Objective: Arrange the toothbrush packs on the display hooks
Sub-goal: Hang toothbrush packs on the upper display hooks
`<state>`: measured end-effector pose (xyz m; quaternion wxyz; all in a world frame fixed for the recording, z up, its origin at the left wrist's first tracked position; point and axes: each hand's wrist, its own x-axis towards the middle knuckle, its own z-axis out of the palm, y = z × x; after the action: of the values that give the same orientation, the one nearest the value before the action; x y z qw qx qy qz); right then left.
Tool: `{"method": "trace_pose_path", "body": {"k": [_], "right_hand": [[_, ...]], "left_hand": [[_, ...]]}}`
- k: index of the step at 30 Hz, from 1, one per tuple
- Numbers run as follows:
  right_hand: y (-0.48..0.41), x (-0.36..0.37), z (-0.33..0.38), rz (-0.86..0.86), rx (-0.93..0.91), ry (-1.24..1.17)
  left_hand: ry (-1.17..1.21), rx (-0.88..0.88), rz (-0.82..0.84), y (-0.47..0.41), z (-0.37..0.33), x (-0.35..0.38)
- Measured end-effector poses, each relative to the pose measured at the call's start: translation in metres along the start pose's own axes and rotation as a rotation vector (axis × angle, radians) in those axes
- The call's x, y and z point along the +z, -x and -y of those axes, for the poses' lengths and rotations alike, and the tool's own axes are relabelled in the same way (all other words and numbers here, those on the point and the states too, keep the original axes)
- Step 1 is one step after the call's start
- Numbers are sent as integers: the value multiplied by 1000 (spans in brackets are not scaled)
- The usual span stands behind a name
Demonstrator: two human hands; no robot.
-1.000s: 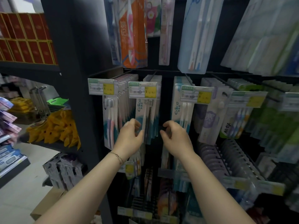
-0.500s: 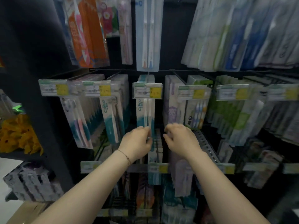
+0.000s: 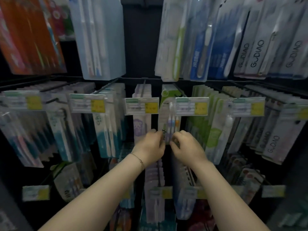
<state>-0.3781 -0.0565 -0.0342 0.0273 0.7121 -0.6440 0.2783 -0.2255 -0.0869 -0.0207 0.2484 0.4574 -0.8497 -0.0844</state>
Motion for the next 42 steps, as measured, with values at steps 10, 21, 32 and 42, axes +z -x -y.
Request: {"method": "trace_pose_path", "body": {"k": [10, 21, 32, 42], "right_hand": [[-34, 19, -26, -209, 158, -492], [-49, 25, -31, -283, 112, -674], [-47, 24, -37, -333, 65, -553], [-40, 21, -34, -286, 40, -514]], "left_hand": [[296, -101, -242, -51, -6, 31], [323, -182, -331, -73, 0, 40], [383, -273, -334, -67, 1, 32], [491, -278, -282, -47, -5, 21]]}}
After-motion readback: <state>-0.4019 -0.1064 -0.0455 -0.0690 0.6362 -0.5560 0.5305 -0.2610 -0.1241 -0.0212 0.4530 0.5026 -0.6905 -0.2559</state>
